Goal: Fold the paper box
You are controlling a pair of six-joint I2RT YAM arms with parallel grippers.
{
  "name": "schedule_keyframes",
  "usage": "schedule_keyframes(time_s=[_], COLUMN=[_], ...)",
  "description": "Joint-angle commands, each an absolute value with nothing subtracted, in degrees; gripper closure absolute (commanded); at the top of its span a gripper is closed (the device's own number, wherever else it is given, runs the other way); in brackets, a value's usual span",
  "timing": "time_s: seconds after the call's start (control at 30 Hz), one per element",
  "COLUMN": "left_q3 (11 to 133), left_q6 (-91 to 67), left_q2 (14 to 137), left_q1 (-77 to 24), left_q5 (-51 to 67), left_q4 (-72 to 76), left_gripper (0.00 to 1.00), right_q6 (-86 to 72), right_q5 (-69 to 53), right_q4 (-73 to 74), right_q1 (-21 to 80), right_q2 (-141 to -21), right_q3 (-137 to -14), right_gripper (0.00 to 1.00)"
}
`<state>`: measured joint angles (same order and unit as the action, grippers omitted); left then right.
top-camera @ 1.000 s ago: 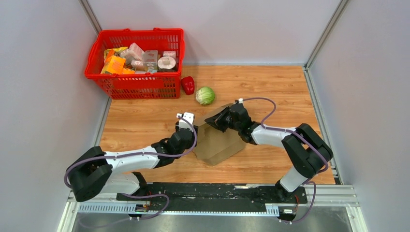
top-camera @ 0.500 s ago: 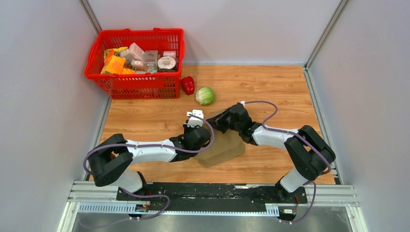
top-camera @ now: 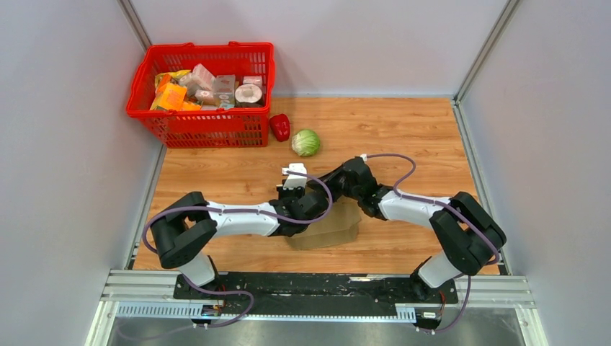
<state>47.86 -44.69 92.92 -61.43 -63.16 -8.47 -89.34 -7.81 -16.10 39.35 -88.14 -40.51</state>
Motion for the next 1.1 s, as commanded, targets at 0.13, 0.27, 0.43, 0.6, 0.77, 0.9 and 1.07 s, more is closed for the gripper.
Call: schedule_keyframes(time_s=[0.13, 0.27, 0.43, 0.6, 0.77, 0.9, 1.07], left_q3=[48.16, 56.31, 55.82, 49.06, 42.64, 40.96, 40.96], left_q6=[-46.12, -50.53, -51.95, -48.52, -45.18, -45.17, -46.40], left_q2=[91.40, 95.61, 96.24, 88.87, 82.19, 81.21, 83.66], left_q1=[-60.12, -59.68, -59.85, -60.91, -60.91, -61.00, -60.91], left_q5=[-58.54, -58.27, -59.06, -58.28, -56.43, -55.20, -56.25], left_q4=[-20.81, -36.17, -36.39, -25.86, -17.41, -14.77, -14.41], left_gripper=[1.00, 1.00, 1.00, 0.84, 0.74, 0.72, 0.75], right_q6=[-88.50, -88.59, -89.21, -88.86, -89.21, -89.21, -89.21], right_q5=[-6.42, -4.75, -4.13, -3.78, -3.43, -3.60, -3.78], right_q4=[-12.48, -11.16, -11.16, -14.15, -15.03, -15.38, -14.94], right_q1=[41.04, 42.27, 42.54, 42.45, 42.36, 42.45, 42.36], right_q2=[-83.32, -82.18, -82.00, -81.74, -80.95, -80.25, -79.63], right_q3=[-38.32, -38.41, -38.15, -36.74, -36.04, -36.12, -35.95], right_gripper=[1.00, 1.00, 1.00, 1.00, 1.00, 1.00, 0.93])
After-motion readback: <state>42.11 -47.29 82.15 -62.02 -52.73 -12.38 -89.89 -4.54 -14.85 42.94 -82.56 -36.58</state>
